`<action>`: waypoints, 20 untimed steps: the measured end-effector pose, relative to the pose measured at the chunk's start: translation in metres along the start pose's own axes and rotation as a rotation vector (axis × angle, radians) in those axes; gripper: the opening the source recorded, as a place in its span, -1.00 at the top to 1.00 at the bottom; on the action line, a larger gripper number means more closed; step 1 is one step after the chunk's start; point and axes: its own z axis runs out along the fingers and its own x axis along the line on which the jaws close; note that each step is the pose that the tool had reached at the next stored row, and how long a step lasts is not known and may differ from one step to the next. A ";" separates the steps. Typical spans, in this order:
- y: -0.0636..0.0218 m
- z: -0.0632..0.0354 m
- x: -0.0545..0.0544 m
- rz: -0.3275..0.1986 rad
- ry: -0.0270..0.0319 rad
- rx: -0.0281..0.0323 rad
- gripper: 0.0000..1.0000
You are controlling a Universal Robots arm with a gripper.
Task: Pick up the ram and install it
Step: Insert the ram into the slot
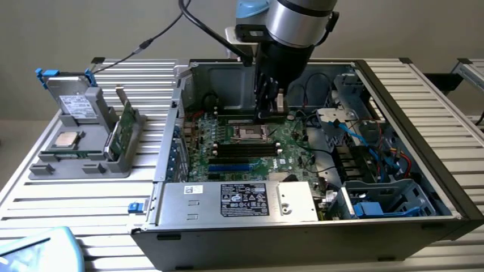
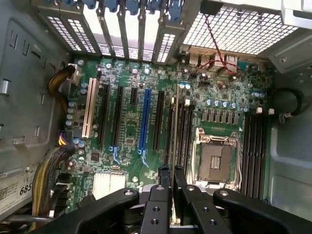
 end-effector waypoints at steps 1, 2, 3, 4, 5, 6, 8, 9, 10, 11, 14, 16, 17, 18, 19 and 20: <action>-0.0004 0.0017 0.000 0.000 0.0001 0.0000 0.72; -0.0009 0.0035 0.000 0.000 0.0001 -0.0001 0.72; -0.0012 0.0052 0.001 0.000 0.0002 -0.0001 0.72; -0.0016 0.0070 0.001 0.000 0.0001 -0.0001 0.72; -0.0020 0.0089 0.001 0.001 0.0000 0.0000 0.72; -0.0024 0.0106 0.001 0.001 0.0000 0.0000 0.72; -0.0033 0.0141 0.002 0.001 0.0000 0.0000 0.72; -0.0037 0.0159 0.002 0.002 -0.0001 0.0001 0.72; -0.0041 0.0178 0.002 0.002 -0.0002 0.0001 0.72; -0.0045 0.0195 0.002 0.002 -0.0003 0.0002 0.72; -0.0055 0.0249 0.003 0.003 -0.0003 0.0002 0.72; -0.0060 0.0283 0.003 0.004 -0.0005 -0.0005 0.72; -0.0063 0.0302 0.003 0.004 -0.0007 -0.0010 0.72; -0.0066 0.0320 0.003 0.005 -0.0007 -0.0016 0.72; -0.0068 0.0335 0.004 0.006 -0.0005 -0.0019 0.72; -0.0071 0.0349 0.004 0.007 0.0006 -0.0026 0.72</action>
